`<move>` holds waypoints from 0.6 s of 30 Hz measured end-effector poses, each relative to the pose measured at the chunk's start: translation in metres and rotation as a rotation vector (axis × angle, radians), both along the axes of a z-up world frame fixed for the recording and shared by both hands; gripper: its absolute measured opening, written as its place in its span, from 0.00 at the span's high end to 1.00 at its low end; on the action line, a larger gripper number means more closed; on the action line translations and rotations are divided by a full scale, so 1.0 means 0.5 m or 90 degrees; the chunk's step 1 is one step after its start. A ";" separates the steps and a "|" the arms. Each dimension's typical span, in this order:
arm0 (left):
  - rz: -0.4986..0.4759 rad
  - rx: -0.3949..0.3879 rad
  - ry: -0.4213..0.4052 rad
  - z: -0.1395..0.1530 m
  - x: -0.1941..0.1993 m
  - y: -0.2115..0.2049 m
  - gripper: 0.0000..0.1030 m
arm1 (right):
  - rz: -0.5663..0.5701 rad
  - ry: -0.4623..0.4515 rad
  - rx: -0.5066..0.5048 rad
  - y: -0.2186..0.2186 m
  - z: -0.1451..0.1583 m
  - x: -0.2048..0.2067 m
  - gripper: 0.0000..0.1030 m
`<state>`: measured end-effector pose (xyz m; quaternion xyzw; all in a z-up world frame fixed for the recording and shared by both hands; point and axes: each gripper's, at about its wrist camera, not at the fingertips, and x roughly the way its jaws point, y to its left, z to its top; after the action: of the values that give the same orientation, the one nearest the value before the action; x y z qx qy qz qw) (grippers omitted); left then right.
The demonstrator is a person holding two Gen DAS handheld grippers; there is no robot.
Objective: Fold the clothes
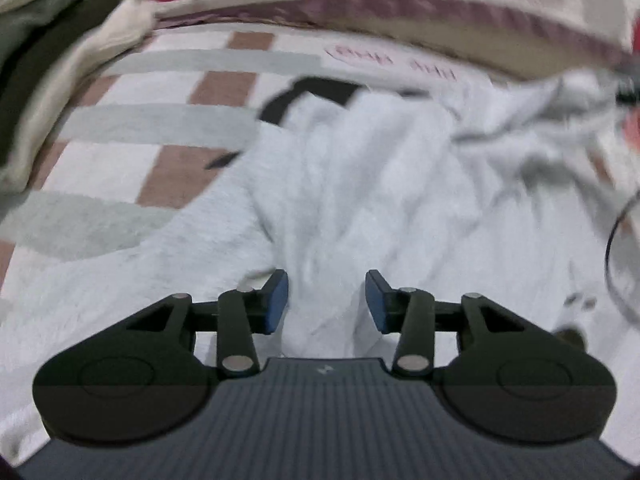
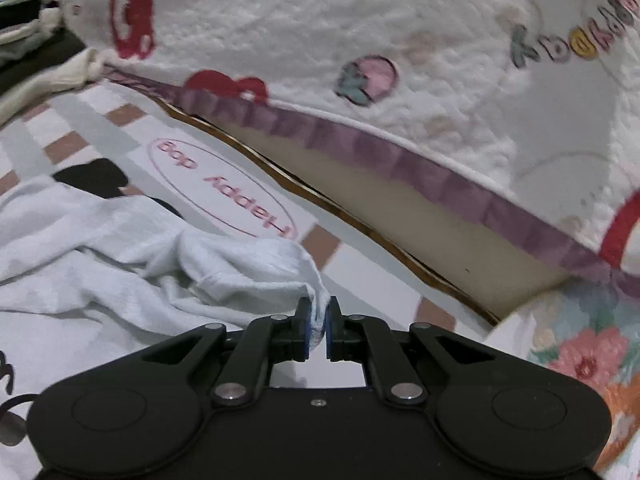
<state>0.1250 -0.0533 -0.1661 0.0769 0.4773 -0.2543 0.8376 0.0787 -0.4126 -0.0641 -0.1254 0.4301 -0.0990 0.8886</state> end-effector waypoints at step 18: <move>-0.131 0.045 0.002 0.001 -0.083 -0.047 0.92 | 0.011 -0.017 -0.026 0.006 0.004 -0.020 0.93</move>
<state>0.0835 -0.0768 -0.1654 0.1548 0.4767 -0.3224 0.8030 0.0687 -0.4095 -0.0623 -0.1456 0.4149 -0.1015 0.8924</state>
